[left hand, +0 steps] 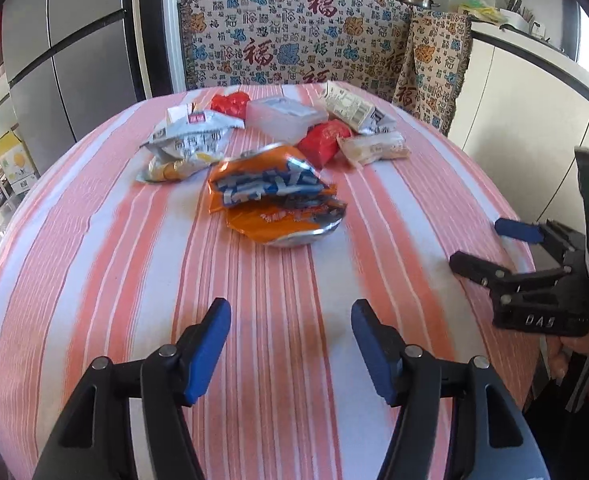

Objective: Collect trash
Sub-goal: 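Return both tools to the table above the remaining trash, then grasp the crushed orange can with the left tool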

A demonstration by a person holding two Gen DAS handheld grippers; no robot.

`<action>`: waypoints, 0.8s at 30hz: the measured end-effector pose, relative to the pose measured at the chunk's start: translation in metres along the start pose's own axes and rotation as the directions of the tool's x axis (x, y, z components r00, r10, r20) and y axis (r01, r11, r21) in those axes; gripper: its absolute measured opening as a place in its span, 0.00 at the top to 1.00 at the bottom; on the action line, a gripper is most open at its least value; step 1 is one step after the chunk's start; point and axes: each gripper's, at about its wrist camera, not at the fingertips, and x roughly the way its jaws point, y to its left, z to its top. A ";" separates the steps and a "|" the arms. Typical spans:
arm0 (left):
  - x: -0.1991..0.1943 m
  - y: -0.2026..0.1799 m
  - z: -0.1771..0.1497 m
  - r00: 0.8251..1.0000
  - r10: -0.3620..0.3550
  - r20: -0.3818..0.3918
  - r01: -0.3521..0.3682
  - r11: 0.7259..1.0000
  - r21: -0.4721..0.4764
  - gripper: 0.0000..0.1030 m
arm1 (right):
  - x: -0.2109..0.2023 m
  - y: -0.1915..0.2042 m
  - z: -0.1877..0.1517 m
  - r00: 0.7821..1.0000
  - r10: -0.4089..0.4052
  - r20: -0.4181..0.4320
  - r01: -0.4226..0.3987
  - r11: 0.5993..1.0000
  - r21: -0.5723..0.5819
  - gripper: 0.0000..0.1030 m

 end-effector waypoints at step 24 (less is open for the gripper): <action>0.005 0.051 0.031 0.996 0.082 -0.027 -0.083 0.995 -0.047 0.37 | -0.001 0.004 0.000 1.000 0.012 0.011 -0.013 1.000 0.012 0.07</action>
